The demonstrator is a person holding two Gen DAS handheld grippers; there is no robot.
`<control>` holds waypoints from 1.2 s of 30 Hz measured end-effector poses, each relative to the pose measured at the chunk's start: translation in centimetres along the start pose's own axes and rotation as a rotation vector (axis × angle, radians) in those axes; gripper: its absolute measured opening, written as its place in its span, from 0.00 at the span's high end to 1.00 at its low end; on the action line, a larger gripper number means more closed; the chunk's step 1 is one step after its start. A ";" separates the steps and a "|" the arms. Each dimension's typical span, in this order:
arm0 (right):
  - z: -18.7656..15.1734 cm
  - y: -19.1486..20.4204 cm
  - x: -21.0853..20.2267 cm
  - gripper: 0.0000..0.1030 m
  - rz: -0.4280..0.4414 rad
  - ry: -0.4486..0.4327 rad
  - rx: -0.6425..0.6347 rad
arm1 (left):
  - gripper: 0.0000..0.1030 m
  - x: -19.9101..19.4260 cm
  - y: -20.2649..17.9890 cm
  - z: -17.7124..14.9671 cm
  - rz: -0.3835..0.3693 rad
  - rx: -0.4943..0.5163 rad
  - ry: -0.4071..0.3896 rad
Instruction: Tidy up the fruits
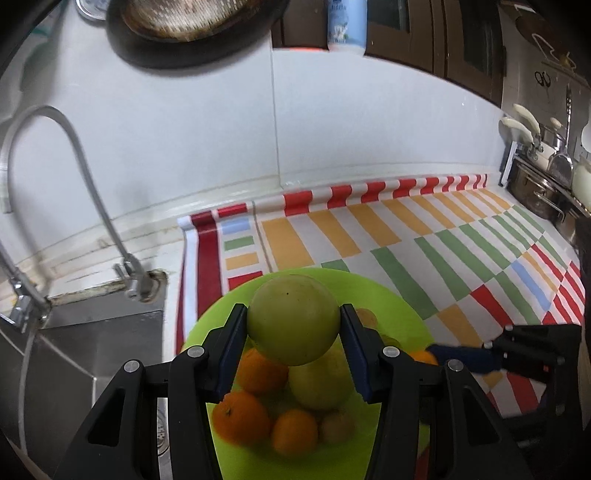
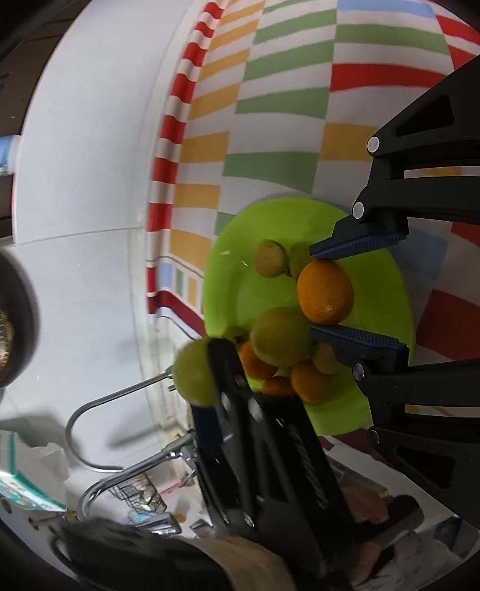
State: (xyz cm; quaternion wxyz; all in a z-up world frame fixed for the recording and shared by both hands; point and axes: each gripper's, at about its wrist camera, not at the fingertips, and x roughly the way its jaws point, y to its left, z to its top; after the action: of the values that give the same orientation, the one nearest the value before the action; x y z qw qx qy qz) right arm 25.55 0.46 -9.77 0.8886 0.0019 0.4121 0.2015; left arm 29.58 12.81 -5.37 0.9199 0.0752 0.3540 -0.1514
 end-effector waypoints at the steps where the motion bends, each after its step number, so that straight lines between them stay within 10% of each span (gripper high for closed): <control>1: -0.1 0.0 0.2 0.64 -0.003 0.006 0.004 | 0.52 0.7 0.1 0.1 -0.008 0.001 0.010; 10: -0.1 -0.1 1.3 0.58 -0.027 0.021 0.043 | 0.36 1.5 0.3 0.3 -0.026 0.005 0.001; 36: -2.7 -0.7 -7.4 0.44 -0.106 -0.140 0.014 | 0.36 -9.6 -2.4 -4.6 0.168 -0.140 -0.060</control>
State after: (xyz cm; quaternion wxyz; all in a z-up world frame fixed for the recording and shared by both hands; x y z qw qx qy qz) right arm 19.48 -3.29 -6.26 0.9246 0.0004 0.3497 0.1510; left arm 19.18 13.83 -2.36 0.9425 0.0355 0.3285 -0.0507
